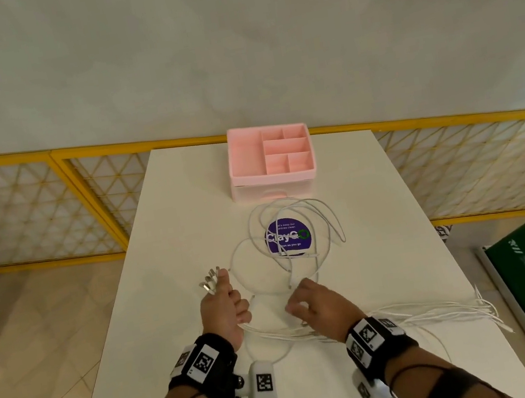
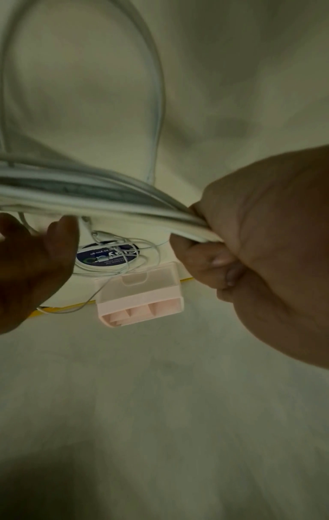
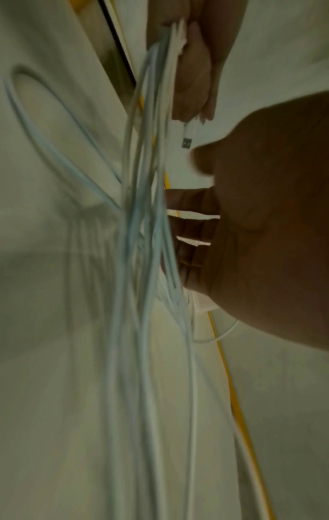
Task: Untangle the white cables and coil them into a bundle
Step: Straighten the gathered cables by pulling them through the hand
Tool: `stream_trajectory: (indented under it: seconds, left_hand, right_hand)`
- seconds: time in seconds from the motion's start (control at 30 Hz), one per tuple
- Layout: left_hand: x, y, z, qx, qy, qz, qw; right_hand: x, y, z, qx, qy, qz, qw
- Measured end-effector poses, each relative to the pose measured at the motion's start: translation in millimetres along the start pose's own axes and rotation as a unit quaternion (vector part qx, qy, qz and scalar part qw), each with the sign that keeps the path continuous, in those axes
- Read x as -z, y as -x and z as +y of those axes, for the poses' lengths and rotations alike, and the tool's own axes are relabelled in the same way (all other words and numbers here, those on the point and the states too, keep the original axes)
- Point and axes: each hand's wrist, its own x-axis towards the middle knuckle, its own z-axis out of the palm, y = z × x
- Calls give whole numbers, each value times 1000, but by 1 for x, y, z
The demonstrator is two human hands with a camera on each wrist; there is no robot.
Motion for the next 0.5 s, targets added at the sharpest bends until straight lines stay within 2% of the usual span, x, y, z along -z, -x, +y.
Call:
stream_trajectory:
  seconds: [0.07, 0.13, 0.3, 0.37, 0.43, 0.5]
  left_hand:
    - [1, 1, -1, 5, -9, 3, 1000]
    - [0, 2, -3, 9, -22, 3, 1000]
    - [-3, 7, -4, -4, -43, -1, 999]
    - [-4, 8, -1, -14, -43, 0, 999]
    - [-6, 7, 4, -23, -40, 4, 999]
    - [-9, 6, 8, -21, -34, 10, 999]
  right_hand:
    - [-4, -9, -6, 3, 111, -73, 991]
    - [-8, -11, -11, -31, 174, -123, 977]
    - [-8, -13, -20, -46, 287, -160, 943]
    - [0, -15, -21, -38, 256, -142, 955]
    - [14, -17, -25, -30, 162, -106, 981]
    - [30, -19, -31, -19, 52, -32, 998]
